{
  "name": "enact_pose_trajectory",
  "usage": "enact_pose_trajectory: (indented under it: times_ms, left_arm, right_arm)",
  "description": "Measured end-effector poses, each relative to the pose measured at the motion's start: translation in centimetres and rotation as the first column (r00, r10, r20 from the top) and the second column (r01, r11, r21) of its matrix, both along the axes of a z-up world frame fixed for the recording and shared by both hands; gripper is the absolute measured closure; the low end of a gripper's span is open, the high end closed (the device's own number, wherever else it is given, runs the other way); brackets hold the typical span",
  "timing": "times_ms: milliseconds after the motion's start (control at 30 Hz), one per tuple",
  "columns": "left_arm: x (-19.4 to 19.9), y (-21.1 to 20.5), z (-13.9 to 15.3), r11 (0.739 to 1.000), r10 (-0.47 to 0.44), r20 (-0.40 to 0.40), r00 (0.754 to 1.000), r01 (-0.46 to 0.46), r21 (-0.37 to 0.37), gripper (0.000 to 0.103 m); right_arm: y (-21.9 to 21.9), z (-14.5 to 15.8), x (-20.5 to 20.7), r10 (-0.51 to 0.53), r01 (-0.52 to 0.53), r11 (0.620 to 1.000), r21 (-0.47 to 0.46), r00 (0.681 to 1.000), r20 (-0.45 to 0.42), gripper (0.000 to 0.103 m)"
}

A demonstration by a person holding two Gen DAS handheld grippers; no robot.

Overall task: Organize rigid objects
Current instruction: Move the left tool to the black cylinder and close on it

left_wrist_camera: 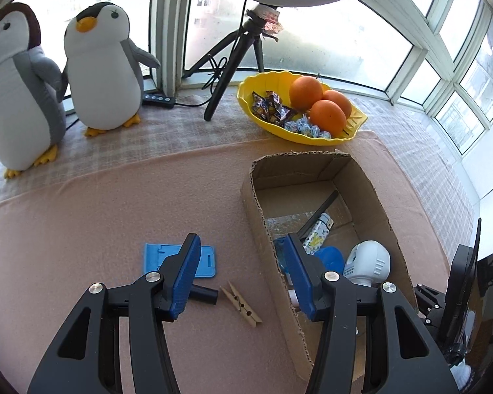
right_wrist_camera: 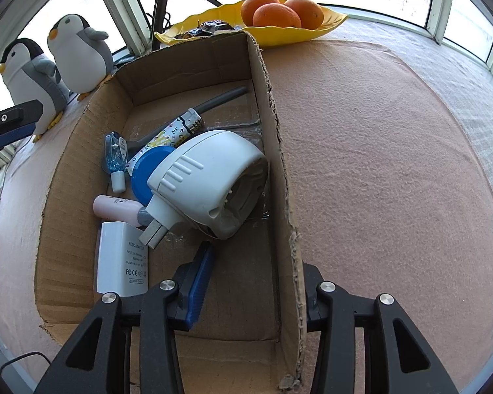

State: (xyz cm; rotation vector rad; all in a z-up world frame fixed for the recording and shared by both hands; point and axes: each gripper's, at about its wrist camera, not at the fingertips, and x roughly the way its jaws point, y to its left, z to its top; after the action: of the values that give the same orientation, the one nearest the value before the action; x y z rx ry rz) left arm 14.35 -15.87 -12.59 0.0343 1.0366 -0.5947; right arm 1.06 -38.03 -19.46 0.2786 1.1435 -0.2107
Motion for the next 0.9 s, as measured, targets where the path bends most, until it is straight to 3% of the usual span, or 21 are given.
enact_pose_trajectory:
  times_ms: [300, 567, 900]
  left_arm:
    - [0.9, 3.8, -3.7, 0.995, 0.094, -0.069, 0.993, -0.091, 0.037, 0.051]
    - [-1.1, 2.4, -5.9, 0.991, -0.082, 0.029, 0.996, 0.078, 0.112, 0.049]
    - [-1.3, 1.9, -7.8, 0.974, -0.160, 0.074, 0.984, 0.146, 0.173, 0.041]
  right_arm:
    - [-0.1, -0.1, 0.0, 0.002, -0.002, 1.000, -0.002, 1.000, 0.001, 0.063]
    - [-0.1, -0.1, -0.1, 0.001, -0.001, 1.000, 0.001, 1.000, 0.001, 0.063]
    - [-0.3, -0.2, 0.0, -0.013, 0.013, 1.000, 0.021, 1.000, -0.004, 0.060]
